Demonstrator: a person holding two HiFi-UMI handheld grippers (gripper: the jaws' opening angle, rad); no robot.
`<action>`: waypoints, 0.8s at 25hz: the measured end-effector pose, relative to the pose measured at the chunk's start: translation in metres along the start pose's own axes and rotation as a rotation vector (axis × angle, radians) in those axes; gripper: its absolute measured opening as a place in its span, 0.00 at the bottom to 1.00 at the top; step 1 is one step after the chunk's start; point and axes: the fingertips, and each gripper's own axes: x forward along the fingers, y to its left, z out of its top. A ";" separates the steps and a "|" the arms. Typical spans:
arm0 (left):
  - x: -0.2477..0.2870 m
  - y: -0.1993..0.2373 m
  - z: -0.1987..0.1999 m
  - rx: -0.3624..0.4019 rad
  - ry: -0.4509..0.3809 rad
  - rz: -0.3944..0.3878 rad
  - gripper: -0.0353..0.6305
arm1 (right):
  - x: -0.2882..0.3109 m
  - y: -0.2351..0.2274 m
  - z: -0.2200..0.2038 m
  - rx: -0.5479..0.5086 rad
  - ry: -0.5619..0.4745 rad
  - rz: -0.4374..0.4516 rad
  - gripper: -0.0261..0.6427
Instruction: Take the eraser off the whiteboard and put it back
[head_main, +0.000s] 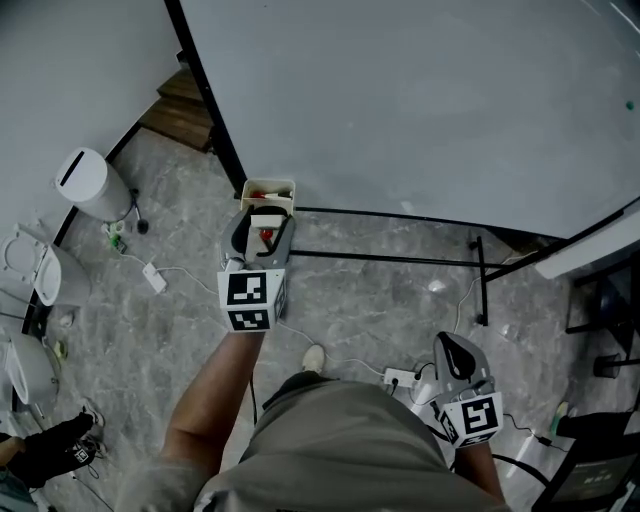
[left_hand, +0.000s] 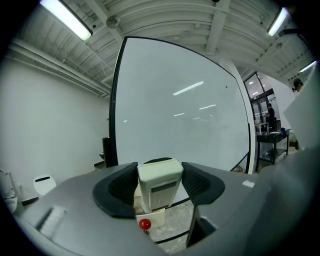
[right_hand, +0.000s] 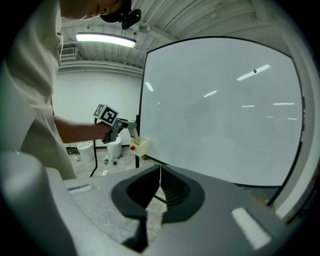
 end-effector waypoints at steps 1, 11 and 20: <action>-0.009 -0.003 0.006 -0.003 -0.012 -0.004 0.47 | -0.003 0.001 -0.002 -0.002 0.000 0.008 0.05; -0.106 -0.040 0.040 -0.020 -0.095 -0.031 0.47 | -0.037 0.018 -0.018 -0.028 -0.009 0.099 0.05; -0.189 -0.063 0.045 -0.051 -0.102 -0.006 0.47 | -0.064 0.041 -0.029 -0.069 -0.029 0.194 0.05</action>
